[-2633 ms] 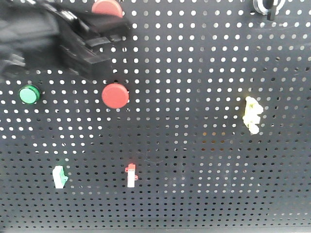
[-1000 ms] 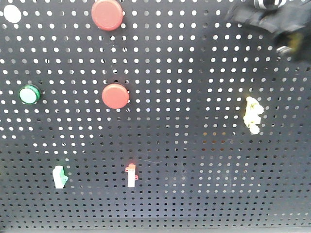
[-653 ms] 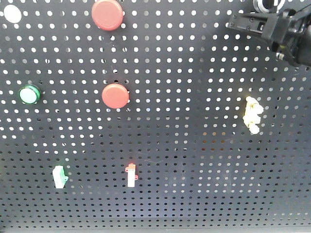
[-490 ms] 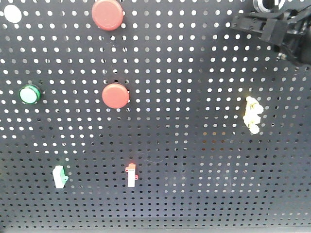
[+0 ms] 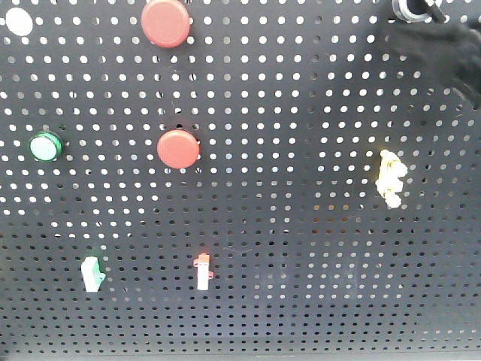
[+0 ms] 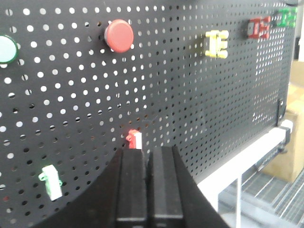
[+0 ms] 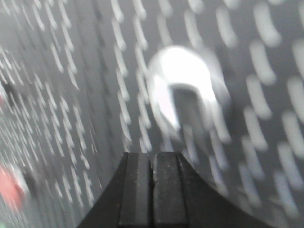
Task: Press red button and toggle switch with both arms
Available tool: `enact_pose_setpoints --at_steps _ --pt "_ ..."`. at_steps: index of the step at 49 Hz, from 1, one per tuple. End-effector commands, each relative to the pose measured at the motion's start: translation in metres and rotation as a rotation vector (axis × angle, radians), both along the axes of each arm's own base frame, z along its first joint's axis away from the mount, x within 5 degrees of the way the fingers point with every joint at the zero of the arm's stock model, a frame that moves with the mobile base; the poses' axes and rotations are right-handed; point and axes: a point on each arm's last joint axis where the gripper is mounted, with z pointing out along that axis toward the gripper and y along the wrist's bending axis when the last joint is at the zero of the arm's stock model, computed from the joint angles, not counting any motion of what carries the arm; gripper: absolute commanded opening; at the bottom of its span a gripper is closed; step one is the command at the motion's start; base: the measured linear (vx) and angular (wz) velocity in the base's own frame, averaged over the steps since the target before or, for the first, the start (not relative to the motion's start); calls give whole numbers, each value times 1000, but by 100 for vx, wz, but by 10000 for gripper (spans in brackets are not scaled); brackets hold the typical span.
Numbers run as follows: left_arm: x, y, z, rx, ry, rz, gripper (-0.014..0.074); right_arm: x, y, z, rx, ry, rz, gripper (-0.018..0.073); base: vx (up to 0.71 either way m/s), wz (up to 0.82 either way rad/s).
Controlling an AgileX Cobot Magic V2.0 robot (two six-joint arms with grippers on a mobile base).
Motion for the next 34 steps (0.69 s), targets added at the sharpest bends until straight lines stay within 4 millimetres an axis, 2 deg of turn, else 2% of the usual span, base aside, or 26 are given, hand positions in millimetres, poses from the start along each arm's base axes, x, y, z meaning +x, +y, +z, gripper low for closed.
enact_pose_setpoints --at_steps 1,7,18,26,34 --pt "2 2 7 -31 -13 27 2 -21 -10 -4 -14 -43 -89 -3 0 0" --pt "6 0 -11 -6 35 30 2 -47 -19 -36 -39 -36 -161 -3 0 0" --pt "12 -2 -57 56 152 41 2 -120 -34 -97 -91 -126 -258 -3 0 0" --pt "14 1 -60 48 145 79 2 -156 -44 -133 -64 -197 -323 -3 0 0" --pt "14 0 -63 56 157 67 2 -171 -47 -158 -37 -222 -350 -3 0 0"
